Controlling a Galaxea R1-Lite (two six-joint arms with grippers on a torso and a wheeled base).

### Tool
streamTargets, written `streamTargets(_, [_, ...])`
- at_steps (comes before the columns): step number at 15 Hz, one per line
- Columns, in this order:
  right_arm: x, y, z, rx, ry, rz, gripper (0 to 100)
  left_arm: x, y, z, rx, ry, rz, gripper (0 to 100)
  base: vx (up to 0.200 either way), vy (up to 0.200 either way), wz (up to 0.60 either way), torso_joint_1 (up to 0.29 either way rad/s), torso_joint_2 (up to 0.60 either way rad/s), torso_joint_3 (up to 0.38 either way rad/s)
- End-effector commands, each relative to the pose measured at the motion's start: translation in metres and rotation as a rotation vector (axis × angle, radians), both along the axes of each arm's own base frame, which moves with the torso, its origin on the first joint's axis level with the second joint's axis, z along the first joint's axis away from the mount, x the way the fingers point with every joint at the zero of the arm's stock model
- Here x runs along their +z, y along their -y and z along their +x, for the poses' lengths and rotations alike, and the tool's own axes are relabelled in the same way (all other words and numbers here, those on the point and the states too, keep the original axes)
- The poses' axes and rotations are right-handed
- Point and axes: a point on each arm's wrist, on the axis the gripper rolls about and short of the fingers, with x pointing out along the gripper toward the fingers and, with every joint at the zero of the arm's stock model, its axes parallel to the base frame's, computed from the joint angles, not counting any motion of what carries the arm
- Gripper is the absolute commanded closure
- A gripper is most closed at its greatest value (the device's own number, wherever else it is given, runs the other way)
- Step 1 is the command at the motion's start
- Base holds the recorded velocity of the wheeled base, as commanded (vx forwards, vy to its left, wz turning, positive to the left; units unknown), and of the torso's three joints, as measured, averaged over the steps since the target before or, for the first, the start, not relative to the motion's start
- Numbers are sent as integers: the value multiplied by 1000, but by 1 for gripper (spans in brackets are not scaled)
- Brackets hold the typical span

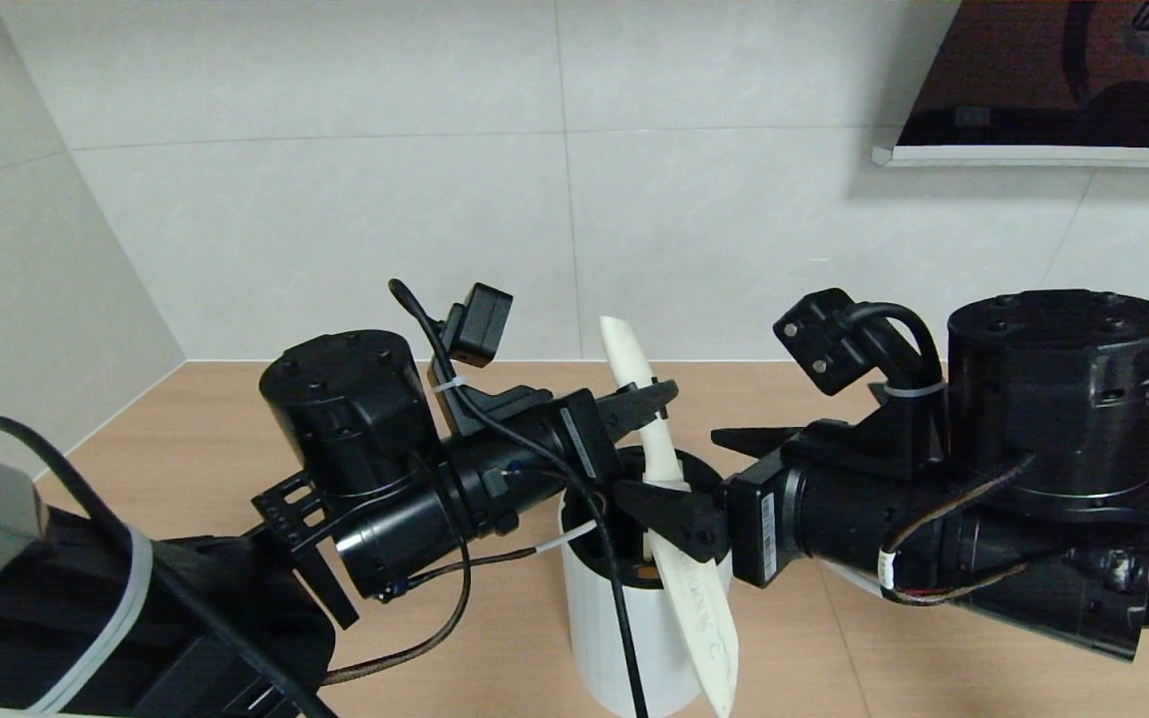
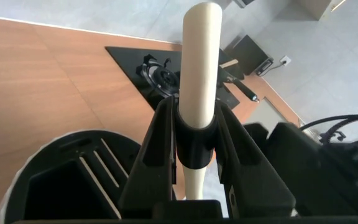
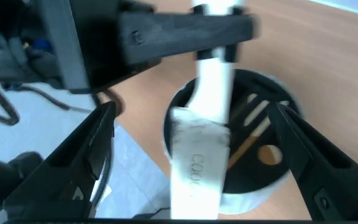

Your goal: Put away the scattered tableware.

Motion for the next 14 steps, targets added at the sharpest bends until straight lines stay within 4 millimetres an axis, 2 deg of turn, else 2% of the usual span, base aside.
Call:
streamTargets(1, [9, 10, 0, -24, 18, 17, 0, 7, -2, -3, -2, 17, -15, 100, 0, 0, 0, 0, 0, 0])
streamTargets(4, [22, 28, 6, -72, 52, 48, 0, 13, -6, -2, 8, 31, -24, 100, 0, 0, 0, 0, 0, 0])
streamTargets(8, [42, 51, 4, -107, 48, 47, 0, 37, -16, -15, 2, 88, -69, 100, 0, 0, 0, 0, 0, 0])
streamTargets(9, [42, 51, 4, -107, 48, 47, 0, 37, -16, -15, 2, 88, -69, 100, 0, 0, 0, 0, 0, 0])
streamTargets(11, [50, 64, 5, -132, 34, 37, 0, 52, -23, -23, 16, 138, -112, 100, 0, 0, 0, 0, 0, 0])
streamTargets(14, [49, 66, 8, -143, 31, 34, 0, 69, -31, -33, 21, 191, -155, 100, 0, 0, 0, 0, 0, 0])
